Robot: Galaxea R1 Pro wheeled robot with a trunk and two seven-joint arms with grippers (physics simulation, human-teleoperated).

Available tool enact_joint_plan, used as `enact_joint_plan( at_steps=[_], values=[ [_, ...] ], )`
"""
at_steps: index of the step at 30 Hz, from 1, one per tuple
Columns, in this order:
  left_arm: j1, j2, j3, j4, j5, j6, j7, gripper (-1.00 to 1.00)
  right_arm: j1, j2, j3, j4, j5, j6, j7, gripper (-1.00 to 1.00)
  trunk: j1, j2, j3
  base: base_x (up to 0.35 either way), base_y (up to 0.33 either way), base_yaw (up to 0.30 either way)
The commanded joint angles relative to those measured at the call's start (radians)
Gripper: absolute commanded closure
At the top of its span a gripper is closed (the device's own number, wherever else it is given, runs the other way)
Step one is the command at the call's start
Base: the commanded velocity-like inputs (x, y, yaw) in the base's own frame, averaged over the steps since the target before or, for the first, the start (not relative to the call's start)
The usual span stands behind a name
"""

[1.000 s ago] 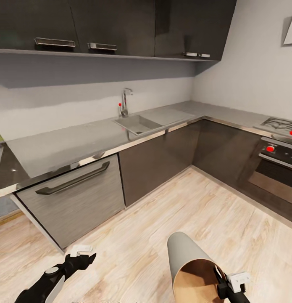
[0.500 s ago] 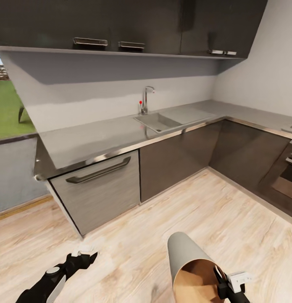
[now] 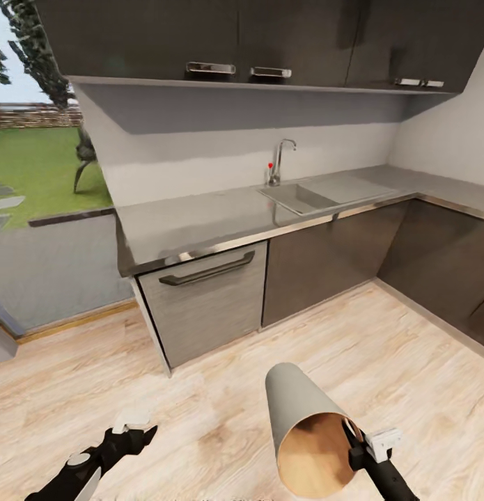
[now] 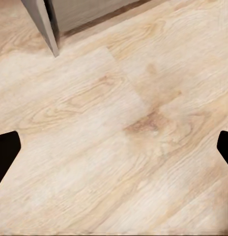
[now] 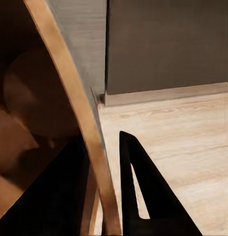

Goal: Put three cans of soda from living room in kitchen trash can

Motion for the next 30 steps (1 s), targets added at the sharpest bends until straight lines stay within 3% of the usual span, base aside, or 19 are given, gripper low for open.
enact_joint_plan(
  at_steps=[1, 3, 6, 11, 12, 16, 26, 30],
  values=[
    [0.018, 0.001, 0.001, 0.000, 0.001, -0.013, -0.002, -1.00, 0.016, -0.001, -0.001, -0.053, -0.005, 0.021, 0.009, 1.00, 0.000, 0.000, -0.001, -0.043, 0.110, 0.221],
    [0.040, 0.002, 0.003, 0.000, 0.002, -0.029, -0.003, -1.00, 0.076, -0.006, -0.003, -0.216, -0.005, 0.149, 0.007, 1.00, 0.000, 0.000, -0.001, -0.018, 0.055, 0.221],
    [0.047, 0.002, 0.003, 0.000, 0.003, -0.035, -0.004, -1.00, 0.120, -0.011, -0.003, -0.360, -0.001, 0.264, 0.005, 1.00, 0.000, 0.000, -0.001, -0.008, 0.023, 0.221],
    [0.050, 0.002, 0.003, 0.001, 0.003, -0.044, -0.004, -1.00, 0.135, -0.011, -0.004, -0.432, 0.067, 0.307, 0.008, 1.00, 0.000, 0.000, -0.002, -0.002, 0.009, 0.221],
    [0.050, 0.002, 0.003, 0.001, 0.001, -0.066, -0.004, -1.00, 0.139, -0.008, -0.005, -0.450, 0.111, 0.318, 0.009, 1.00, 0.000, 0.000, -0.002, -0.001, 0.048, 0.216],
    [0.051, 0.002, 0.003, 0.001, 0.002, -0.096, -0.004, -1.00, 0.146, -0.010, -0.010, -0.459, 0.148, 0.324, 0.011, 1.00, 0.000, 0.000, -0.004, 0.000, 0.151, 0.203],
    [0.052, 0.005, 0.007, 0.000, 0.006, -0.105, -0.014, -1.00, 0.176, -0.016, -0.015, -0.398, 0.153, 0.315, 0.014, 1.00, 0.000, 0.000, -0.008, 0.000, 0.267, 0.175],
    [0.053, 0.024, 0.007, 0.000, 0.006, -0.106, -0.031, -1.00, 0.178, -0.017, -0.015, -0.391, 0.152, 0.314, 0.015, 1.00, 0.000, 0.000, -0.009, 0.000, 0.285, 0.160]
  ],
)
